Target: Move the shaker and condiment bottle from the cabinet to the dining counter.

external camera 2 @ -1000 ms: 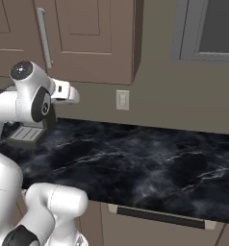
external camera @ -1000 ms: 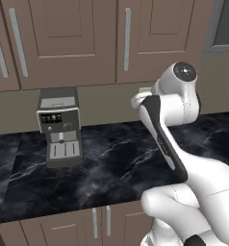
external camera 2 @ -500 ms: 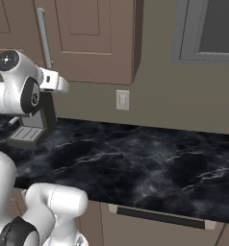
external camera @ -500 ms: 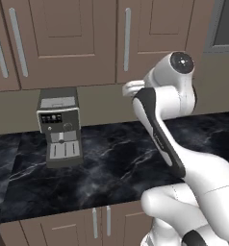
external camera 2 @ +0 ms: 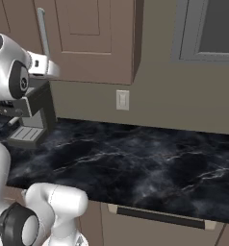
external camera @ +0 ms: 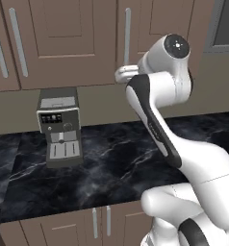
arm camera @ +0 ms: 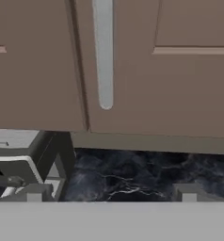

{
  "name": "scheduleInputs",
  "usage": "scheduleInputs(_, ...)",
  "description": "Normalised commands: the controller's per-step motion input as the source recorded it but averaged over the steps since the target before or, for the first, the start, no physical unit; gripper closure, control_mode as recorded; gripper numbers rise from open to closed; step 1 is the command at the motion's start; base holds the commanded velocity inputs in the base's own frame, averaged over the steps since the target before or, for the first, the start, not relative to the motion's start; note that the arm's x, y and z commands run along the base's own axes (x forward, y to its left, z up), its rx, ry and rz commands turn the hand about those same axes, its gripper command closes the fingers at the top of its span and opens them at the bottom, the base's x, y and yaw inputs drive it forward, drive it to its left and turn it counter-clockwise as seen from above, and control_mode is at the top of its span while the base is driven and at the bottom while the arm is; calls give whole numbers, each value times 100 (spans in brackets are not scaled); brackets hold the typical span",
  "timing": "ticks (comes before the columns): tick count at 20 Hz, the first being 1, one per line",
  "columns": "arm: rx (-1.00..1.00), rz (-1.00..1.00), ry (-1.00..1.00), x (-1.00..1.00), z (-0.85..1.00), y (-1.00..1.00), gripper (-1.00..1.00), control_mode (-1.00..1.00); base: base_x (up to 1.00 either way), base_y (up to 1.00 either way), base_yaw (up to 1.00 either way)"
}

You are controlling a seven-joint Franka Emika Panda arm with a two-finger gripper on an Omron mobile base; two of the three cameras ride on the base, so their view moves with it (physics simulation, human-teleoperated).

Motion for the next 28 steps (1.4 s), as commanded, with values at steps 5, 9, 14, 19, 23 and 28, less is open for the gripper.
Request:
scheduleInputs(5, 0, 3, -14, 4, 41, 13, -100, -100, 0, 0, 0)
scheduleInputs(9, 0, 6, -11, 7, 29, 2, -100, -100, 0, 0, 0)
scheduleInputs(14, 0, 6, -4, 20, 24, 0, -100, -100, 0, 0, 0)
scheduleInputs(19, 0, 2, -1, 31, 17, -1, -100, -100, 0, 0, 0)
scheduleInputs(23, 0, 0, -2, 32, 20, 1, -100, -100, 0, 0, 0)
scheduleInputs(28, 0, 0, -1, 33, 9, 1, -100, -100, 0, 0, 0)
